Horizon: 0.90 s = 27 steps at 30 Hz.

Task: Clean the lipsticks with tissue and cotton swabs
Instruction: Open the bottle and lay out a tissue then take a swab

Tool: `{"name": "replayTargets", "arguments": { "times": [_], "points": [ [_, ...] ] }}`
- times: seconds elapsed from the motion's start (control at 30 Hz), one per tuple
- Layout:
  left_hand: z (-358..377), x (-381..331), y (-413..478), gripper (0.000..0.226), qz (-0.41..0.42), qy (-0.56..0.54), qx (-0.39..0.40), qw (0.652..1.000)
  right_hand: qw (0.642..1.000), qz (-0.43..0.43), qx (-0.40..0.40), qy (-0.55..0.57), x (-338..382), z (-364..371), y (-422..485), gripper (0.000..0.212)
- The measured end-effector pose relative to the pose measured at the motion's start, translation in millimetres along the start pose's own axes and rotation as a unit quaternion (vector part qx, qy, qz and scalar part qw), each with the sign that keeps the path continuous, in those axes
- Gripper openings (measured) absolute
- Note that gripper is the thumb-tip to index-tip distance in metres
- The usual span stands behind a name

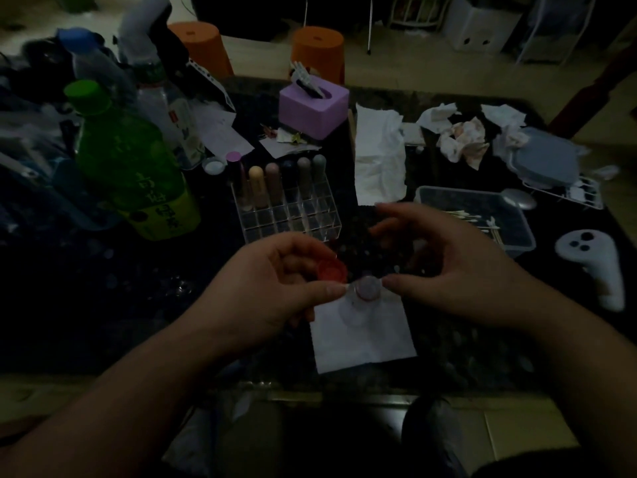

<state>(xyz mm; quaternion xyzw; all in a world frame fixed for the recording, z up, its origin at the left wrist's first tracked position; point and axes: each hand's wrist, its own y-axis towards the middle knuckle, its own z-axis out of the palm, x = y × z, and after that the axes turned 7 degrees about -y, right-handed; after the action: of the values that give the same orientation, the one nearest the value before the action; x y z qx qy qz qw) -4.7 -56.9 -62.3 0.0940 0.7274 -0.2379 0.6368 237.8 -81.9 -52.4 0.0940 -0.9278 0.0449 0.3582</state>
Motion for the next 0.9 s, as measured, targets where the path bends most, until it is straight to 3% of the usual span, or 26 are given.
{"name": "replayTargets", "arguments": {
  "times": [0.1, 0.17, 0.4, 0.6, 0.9],
  "points": [
    [-0.7, 22.3, -0.7, 0.032, -0.014, 0.086, -0.006, 0.996, 0.986, 0.076, 0.146, -0.019, -21.9, -5.4, -1.1, 0.086],
    [2.8, 38.6, -0.2, 0.030, -0.012, 0.135, -0.017, 0.991, 0.981, 0.082, 0.167, -0.054, -31.6, 8.3, 0.1, 0.080],
    [20.0, 72.9, 9.5, 0.024, 0.053, 0.241, -0.021, 0.969, 0.993, 0.063, 0.095, -0.012, -44.0, 55.6, 4.7, 0.047],
    [25.8, 80.6, 17.4, 0.020, 0.051, 0.335, 0.013, 0.941, 0.998, 0.033, 0.051, -0.027, -49.3, 64.8, 4.8, 0.038],
    [29.6, 71.5, 18.8, 0.019, 0.037, 0.407, -0.005, 0.913, 0.996, 0.077, 0.026, -0.041, -58.7, 50.5, 1.9, 0.035]
  ]
}}
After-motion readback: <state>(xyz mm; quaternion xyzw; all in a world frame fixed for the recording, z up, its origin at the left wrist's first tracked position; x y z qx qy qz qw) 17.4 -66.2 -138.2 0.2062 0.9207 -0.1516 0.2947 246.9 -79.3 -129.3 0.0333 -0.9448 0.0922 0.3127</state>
